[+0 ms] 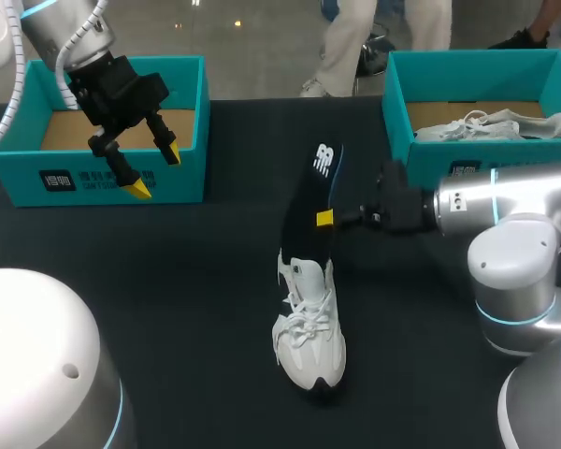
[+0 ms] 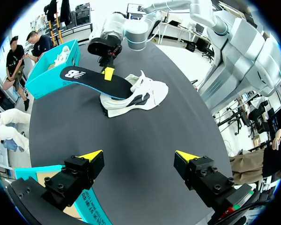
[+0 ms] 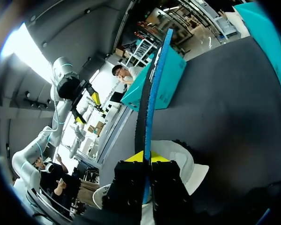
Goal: Take the shoe out of the shoebox, open the shoe tongue, remove and reinsert the insole, then place the shoe into the shoebox
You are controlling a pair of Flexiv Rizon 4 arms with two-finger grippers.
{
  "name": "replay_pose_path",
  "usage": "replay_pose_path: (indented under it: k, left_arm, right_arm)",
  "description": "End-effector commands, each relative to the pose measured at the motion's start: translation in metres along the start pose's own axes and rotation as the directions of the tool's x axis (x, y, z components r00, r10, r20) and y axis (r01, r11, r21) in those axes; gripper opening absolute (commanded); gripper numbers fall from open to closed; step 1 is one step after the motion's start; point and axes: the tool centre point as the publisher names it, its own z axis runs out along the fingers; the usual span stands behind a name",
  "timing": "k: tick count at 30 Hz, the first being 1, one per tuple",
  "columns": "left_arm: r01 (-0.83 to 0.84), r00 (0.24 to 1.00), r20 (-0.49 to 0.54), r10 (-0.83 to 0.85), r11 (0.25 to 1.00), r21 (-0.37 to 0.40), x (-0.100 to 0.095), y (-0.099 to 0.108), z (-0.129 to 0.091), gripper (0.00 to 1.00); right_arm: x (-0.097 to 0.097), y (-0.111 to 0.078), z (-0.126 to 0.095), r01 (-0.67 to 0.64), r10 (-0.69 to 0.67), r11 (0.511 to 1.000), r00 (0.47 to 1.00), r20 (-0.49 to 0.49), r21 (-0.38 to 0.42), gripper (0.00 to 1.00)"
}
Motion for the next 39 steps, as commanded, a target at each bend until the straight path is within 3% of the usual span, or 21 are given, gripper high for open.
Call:
replay_pose_path:
  k: [1, 23, 24, 25, 26, 27, 28, 29, 31, 32, 36, 39]
  left_arm:
    - [0.0, 1.0, -0.001, 0.0, 1.0, -0.003, 0.0, 0.0, -0.001, 1.0]
    - [0.0, 1.0, -0.001, 0.0, 1.0, -0.003, 0.0, 0.0, -0.001, 1.0]
    - [0.0, 1.0, -0.001, 0.0, 1.0, -0.003, 0.0, 0.0, -0.001, 1.0]
    - [0.0, 1.0, -0.001, 0.0, 1.0, -0.003, 0.0, 0.0, -0.001, 1.0]
    - [0.0, 1.0, -0.001, 0.0, 1.0, -0.003, 0.0, 0.0, -0.001, 1.0]
    - [0.0, 1.0, -0.001, 0.0, 1.0, -0.003, 0.0, 0.0, -0.001, 1.0]
    - [0.0, 1.0, -0.001, 0.0, 1.0, -0.003, 0.0, 0.0, -0.001, 1.0]
    - [0.0, 1.0, -0.001, 0.0, 1.0, -0.003, 0.0, 0.0, -0.001, 1.0]
    - [0.0, 1.0, -0.001, 0.0, 1.0, -0.003, 0.0, 0.0, -0.001, 1.0]
    - [0.0, 1.0, -0.001, 0.0, 1.0, -0.003, 0.0, 0.0, -0.001, 1.0]
    - [0.0, 1.0, -0.001, 0.0, 1.0, -0.003, 0.0, 0.0, -0.001, 1.0]
    - [0.0, 1.0, -0.001, 0.0, 1.0, -0.003, 0.0, 0.0, -0.001, 1.0]
  right_arm:
    - [0.002, -0.011, 0.003, -0.012, 0.012, 1.0, 1.0, 0.017, 0.007, 0.0]
    - [-0.003, -0.042, 0.009, -0.06, 0.052, 0.993, 0.995, 0.081, 0.099, 0.01]
    - [-0.002, -0.042, 0.007, -0.06, 0.051, 0.993, 0.995, 0.085, 0.101, 0.26]
    - [0.0, -0.04, 0.007, -0.056, 0.047, 0.993, 0.995, 0.09, 0.1, 0.41]
    - [0.001, -0.038, 0.006, -0.053, 0.043, 0.992, 0.994, 0.096, 0.11, 0.49]
    - [0.003, -0.036, 0.007, -0.05, 0.039, 0.993, 0.995, 0.094, 0.107, 0.9]
    - [0.005, -0.033, 0.006, -0.04, 0.032, 0.995, 0.996, 0.088, 0.095, 1.0]
    - [0.006, -0.032, 0.006, -0.036, 0.025, 0.994, 0.995, 0.098, 0.107, 1.0]
    - [0.01, -0.027, 0.005, -0.021, 0.012, 0.995, 0.995, 0.1, 0.095, 0.75]
    - [0.011, -0.024, 0.005, -0.017, 0.007, 0.995, 0.995, 0.103, 0.097, 0.71]
    - [0.013, -0.017, 0.007, -0.005, -0.005, 0.995, 0.994, 0.105, 0.099, 0.81]
    - [0.012, -0.013, 0.009, -0.002, -0.008, 0.995, 0.995, 0.103, 0.1, 0.8]
